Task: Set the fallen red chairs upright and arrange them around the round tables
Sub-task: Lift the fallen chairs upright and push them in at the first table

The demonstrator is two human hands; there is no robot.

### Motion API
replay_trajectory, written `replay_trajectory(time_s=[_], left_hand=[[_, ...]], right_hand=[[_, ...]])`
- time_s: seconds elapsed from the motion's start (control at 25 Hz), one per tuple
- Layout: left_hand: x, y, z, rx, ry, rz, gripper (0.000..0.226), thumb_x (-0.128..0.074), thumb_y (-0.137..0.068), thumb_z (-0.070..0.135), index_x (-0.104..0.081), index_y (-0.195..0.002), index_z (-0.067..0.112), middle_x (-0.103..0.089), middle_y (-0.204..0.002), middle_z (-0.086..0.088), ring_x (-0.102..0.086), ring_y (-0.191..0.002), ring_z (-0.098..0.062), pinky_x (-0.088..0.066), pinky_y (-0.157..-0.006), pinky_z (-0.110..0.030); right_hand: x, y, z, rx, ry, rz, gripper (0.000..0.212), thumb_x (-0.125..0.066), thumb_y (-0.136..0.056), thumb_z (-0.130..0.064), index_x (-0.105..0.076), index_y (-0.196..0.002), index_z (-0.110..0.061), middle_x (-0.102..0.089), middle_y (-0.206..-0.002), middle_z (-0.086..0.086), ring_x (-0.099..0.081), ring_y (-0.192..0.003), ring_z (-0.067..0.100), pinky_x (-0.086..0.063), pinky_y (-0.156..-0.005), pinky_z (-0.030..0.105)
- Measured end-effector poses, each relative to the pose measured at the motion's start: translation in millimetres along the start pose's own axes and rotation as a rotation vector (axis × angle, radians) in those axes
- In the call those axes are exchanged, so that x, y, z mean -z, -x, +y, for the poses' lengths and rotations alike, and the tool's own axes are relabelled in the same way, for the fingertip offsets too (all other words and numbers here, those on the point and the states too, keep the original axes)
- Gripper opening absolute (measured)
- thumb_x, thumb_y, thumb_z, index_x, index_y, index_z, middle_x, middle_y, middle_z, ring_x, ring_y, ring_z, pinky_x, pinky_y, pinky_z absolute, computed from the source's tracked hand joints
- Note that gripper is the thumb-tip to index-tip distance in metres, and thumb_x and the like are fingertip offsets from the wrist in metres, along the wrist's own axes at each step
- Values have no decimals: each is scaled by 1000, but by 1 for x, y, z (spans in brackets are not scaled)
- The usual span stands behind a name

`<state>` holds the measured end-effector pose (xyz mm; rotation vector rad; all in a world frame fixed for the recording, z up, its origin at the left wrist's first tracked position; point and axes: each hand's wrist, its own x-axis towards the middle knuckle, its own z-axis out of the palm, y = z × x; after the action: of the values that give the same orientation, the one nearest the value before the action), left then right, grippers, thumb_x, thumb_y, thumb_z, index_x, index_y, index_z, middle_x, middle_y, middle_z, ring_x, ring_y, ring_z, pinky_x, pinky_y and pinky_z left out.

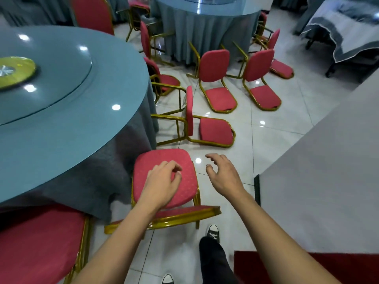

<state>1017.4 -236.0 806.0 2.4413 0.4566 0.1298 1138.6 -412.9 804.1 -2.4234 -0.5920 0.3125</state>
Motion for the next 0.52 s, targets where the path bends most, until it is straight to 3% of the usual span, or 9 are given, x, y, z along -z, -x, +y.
replay_trajectory(time_s=[0.24,0.52], left_hand=[[2,-66,23,103,45,186,15,-50,-96,32,-60,-107,37,-60,-106,15,-55,-101,-10,-46,-95,-43],[18,-112,52,287,49,288,16,-51,-100,30,-60,-111,35,-58,-110,13,-50,-103,-10,-43,-100,-40]], right_hand=[[16,-99,-14,180,-6,-105,37,-53,-100,-30,-53,-137,-30,-53,-138,-8,-49,-127,10,-43,-109,37],[28,-186,-31,291,-47,-209,37,-55,-99,-27,-54,-136,-29,-54,-133,-9,-51,-122,7,-45,-106,34]])
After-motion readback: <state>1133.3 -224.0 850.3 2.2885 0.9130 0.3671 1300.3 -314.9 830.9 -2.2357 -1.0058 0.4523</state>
